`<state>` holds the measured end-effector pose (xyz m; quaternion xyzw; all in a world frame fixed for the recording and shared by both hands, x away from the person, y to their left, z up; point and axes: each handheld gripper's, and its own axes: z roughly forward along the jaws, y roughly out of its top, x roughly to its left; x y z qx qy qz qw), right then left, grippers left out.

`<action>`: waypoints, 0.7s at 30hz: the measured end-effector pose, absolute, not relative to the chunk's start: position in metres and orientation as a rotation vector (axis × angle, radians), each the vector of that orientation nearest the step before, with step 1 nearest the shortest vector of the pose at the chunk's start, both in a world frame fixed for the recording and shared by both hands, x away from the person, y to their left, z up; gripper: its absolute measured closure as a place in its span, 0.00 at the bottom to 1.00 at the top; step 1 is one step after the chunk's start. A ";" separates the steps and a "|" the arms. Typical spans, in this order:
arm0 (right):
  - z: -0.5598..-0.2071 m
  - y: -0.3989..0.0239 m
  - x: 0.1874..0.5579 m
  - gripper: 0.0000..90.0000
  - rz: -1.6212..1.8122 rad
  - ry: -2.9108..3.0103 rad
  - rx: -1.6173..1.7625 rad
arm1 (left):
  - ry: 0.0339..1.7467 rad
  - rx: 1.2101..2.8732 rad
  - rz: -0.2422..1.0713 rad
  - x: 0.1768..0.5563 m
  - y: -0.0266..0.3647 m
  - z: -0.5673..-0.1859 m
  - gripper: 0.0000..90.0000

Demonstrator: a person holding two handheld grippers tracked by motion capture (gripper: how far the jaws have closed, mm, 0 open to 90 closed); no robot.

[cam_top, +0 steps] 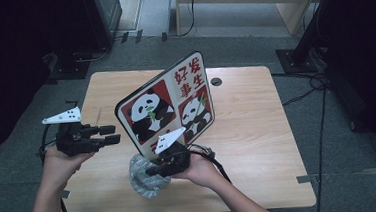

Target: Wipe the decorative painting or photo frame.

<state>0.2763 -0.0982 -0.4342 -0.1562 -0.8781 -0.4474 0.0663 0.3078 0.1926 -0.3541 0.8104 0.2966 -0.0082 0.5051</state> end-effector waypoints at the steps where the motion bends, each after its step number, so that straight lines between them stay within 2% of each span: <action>1: -0.436 -0.098 0.276 0.80 -1.349 -2.649 -0.467 | 0.712 1.955 -0.020 0.307 0.191 -0.354 0.55; 14: -0.454 -0.100 0.276 0.80 -1.306 -2.641 -0.479 | 0.655 1.961 -0.040 0.303 0.174 -0.350 0.55; 21: -0.461 -0.101 0.275 0.80 -1.289 -2.639 -0.480 | 0.677 1.961 -0.057 0.304 0.164 -0.352 0.63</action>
